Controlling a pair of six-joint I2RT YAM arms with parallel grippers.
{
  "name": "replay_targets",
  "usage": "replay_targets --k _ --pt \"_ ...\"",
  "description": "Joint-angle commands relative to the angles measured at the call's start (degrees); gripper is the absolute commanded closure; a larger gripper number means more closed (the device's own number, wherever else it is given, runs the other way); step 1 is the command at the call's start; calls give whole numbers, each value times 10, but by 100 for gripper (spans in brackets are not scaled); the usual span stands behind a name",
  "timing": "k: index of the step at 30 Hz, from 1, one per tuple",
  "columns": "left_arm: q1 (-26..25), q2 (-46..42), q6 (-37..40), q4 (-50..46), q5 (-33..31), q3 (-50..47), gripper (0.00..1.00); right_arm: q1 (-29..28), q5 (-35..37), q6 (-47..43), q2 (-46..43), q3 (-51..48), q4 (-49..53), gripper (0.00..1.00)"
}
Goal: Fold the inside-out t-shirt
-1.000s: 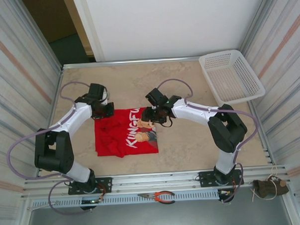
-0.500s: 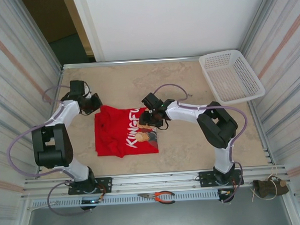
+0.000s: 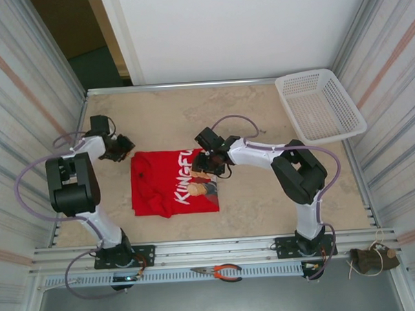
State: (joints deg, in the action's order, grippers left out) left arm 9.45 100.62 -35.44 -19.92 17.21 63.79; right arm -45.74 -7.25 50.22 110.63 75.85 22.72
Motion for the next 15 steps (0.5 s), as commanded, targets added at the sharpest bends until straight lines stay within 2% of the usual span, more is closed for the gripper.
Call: replay_targets --k 1,5,7,12,15 --pt "-8 -68 2 -12 34 17 64 10 24 -32 -25 28 41 46" --pt "-47 -180 -12 -22 64 -37 57 43 31 -59 -19 43 63 44" --pt "-82 -236 -7 -46 57 -66 55 61 27 -74 -7 54 73 43" --pt "-219 -362 11 -136 -38 -123 53 89 20 -109 45 109 109 41" --pt "-314 -426 -53 -93 -50 -177 52 95 19 -119 71 133 115 41"
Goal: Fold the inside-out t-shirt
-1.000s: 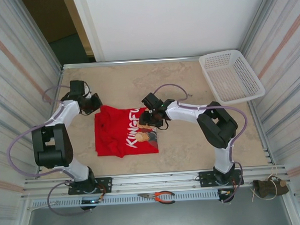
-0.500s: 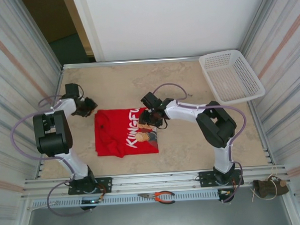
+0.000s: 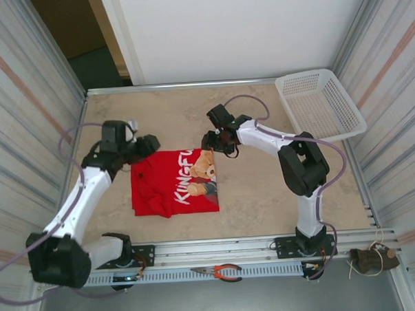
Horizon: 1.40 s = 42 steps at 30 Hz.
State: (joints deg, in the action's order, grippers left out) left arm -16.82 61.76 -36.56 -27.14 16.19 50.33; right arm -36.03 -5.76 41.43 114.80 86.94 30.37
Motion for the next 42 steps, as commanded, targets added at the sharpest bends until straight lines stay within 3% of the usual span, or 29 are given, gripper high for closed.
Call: replay_targets --k 1,6,12,15,20,25,28,32,35,42 --pt "-70 -47 -63 8 -30 -59 51 0 3 -32 37 29 40 41" --pt "-142 6 -155 118 -20 -100 51 1 0 -32 74 72 53 41" --pt "-175 36 -212 121 -69 -137 51 0 -27 -13 100 80 41 45" --pt "-176 9 -235 91 -105 -166 50 2 -41 -4 106 79 30 57" --pt "-178 -92 -296 -14 -194 -217 50 8 -43 6 105 68 20 99" --pt "-182 -225 -381 -120 -274 -262 48 26 -33 15 81 32 1 100" --pt "-182 -246 -383 -97 -279 -278 48 39 -27 20 62 3 -9 100" --pt "-182 -165 -348 36 -239 -292 46 60 6 32 27 -43 -10 100" --pt "-179 -34 -304 121 -213 -259 45 87 39 51 -15 -98 -8 100" --pt "-155 307 -181 213 -130 -56 44 133 101 97 -155 -266 4 100"
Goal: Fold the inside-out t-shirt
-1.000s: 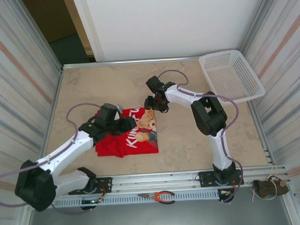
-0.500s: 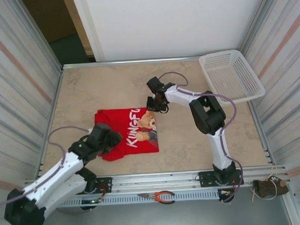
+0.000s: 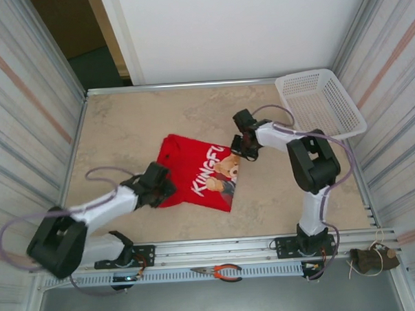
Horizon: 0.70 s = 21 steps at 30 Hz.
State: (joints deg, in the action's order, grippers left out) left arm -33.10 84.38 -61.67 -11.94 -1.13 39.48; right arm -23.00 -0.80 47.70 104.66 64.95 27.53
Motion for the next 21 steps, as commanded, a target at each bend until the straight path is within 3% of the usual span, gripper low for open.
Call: replay_targets --k 1,4,8,9,12,13,16,21 --pt "11 117 85 65 55 88 44 4 55 45 -78 -71 36 100" --pt "20 227 122 52 91 196 44 -11 56 93 -154 -148 34 100" --pt "27 324 178 18 121 339 44 -109 85 185 -252 -222 60 100" --pt "31 341 200 13 132 374 44 -146 96 226 -280 -236 71 93" --pt "48 353 243 0 186 446 44 -234 138 290 -356 -247 121 59" --pt "53 343 250 -4 196 453 44 -244 151 291 -380 -246 137 55" --pt "73 272 276 -5 210 441 43 -223 170 245 -449 -237 163 50" --pt "109 174 312 -39 220 413 38 -70 95 66 -454 -194 124 48"
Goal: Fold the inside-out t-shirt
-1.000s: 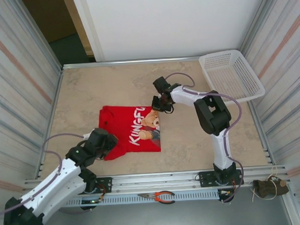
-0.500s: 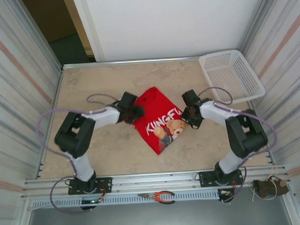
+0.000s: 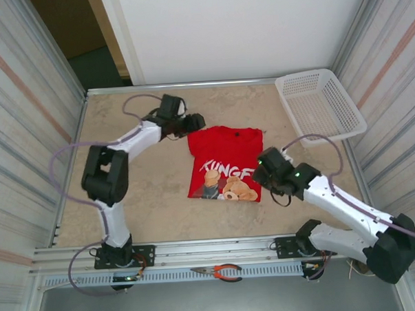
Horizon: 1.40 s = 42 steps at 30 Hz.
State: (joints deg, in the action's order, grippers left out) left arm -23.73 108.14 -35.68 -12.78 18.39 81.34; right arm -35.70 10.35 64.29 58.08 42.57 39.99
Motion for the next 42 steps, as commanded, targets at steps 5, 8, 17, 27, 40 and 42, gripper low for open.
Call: replay_targets --k 5,8,17,27,40,42 --pt "15 -69 66 -68 61 -27 38 155 -108 -207 106 88 -61 44" --pt "-8 -89 51 -41 68 -93 37 173 -149 -238 174 115 -83 44" --pt "-108 -166 -14 66 28 -295 37 133 -198 -229 267 105 -146 52" --pt "-166 -200 -59 117 -8 -414 37 37 -194 -134 266 23 -210 55" --pt "-207 -344 -166 124 -52 -524 36 21 -159 -127 217 -24 -160 54" --pt "-166 -368 -137 77 -53 -488 35 36 -161 -158 211 5 -144 54"
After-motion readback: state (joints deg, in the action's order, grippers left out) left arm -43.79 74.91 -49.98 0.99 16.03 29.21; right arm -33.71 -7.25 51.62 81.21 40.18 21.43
